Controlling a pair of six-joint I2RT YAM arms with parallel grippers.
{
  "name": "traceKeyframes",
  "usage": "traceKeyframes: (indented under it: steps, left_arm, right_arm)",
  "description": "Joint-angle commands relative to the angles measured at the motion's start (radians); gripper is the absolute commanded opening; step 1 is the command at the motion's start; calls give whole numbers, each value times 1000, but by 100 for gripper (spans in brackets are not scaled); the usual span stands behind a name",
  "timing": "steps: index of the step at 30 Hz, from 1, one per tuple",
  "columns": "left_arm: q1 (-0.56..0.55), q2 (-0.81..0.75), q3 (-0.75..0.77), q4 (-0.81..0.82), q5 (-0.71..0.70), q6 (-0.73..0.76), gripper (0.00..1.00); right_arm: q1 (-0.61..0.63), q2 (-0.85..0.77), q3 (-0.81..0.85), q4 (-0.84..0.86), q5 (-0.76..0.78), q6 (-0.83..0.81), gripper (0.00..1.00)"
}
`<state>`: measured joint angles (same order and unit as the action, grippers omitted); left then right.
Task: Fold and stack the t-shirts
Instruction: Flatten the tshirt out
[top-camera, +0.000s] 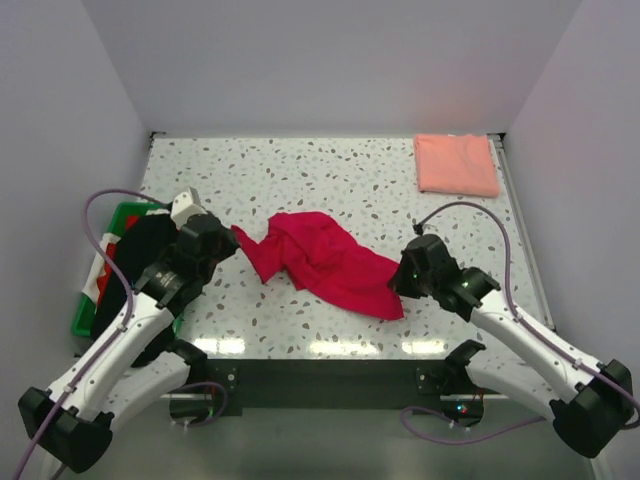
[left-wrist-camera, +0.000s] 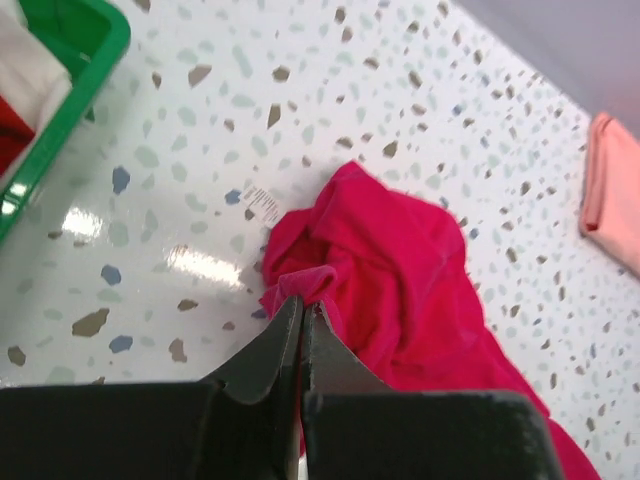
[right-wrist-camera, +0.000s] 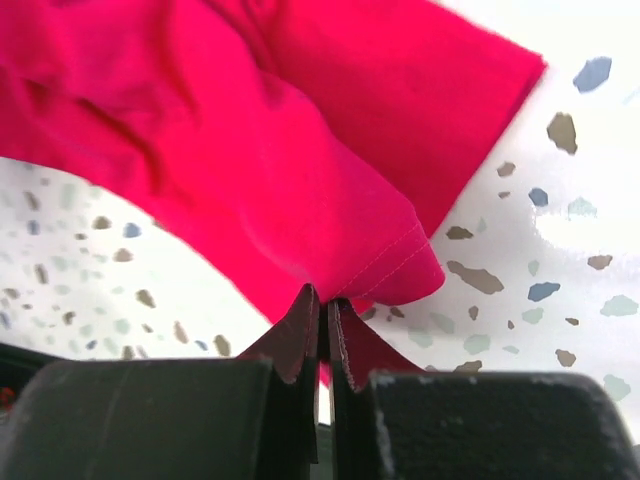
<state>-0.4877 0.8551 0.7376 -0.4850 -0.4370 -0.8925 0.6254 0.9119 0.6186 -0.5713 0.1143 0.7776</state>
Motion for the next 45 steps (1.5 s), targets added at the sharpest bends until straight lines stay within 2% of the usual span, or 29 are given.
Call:
traceKeyframes:
  steps: [1, 5, 13, 21, 26, 30, 32, 33, 36, 38, 39, 40, 42, 43, 45]
  left_arm:
    - [12, -39, 132, -40, -77, 84, 0]
    - [15, -47, 319, -60, -170, 138, 0]
    - [14, -50, 620, -23, -243, 239, 0]
    - [14, -41, 763, 135, -269, 329, 0]
    - [14, 90, 835, 264, -249, 403, 0]
    - [27, 243, 890, 371, -214, 460, 0]
    - [66, 300, 931, 428, -130, 463, 0]
    - [151, 359, 948, 437, -76, 446, 0]
    - [315, 500, 1029, 505, 110, 340, 0]
    - [372, 585, 1121, 557, 211, 296, 0]
    - [421, 678, 1164, 563, 239, 278, 0]
    - [443, 731, 1271, 575, 269, 239, 0]
    - [487, 882, 1385, 600, 368, 198, 0]
    - [512, 933, 1510, 630, 398, 158, 0]
    - [538, 1068, 1708, 663, 487, 124, 0]
  right_arm:
    - [-10, -16, 163, -99, 34, -78, 0]
    - [-50, 21, 384, -145, 56, -142, 0]
    - [-173, 85, 743, -248, 41, -265, 0]
    - [-202, 180, 1067, -276, 113, -325, 0]
    - [-246, 335, 1251, -230, 49, -340, 0]
    - [-309, 487, 1362, -126, -95, -333, 0]
    - [-372, 582, 1412, -79, -154, -298, 0]
    - [-398, 610, 1423, -14, -224, -279, 0]
    - [-476, 744, 1477, 120, -304, -206, 0]
    - [-510, 865, 1573, 162, -367, -163, 0]
    - [-518, 902, 1613, 203, -390, -150, 0]
    - [-526, 942, 1692, 229, -421, -138, 0]
    - [-529, 1056, 1785, 289, -438, -97, 0]
    - [-530, 1093, 1873, 313, -446, -86, 0]
    - [-530, 1168, 1941, 393, -459, -43, 0]
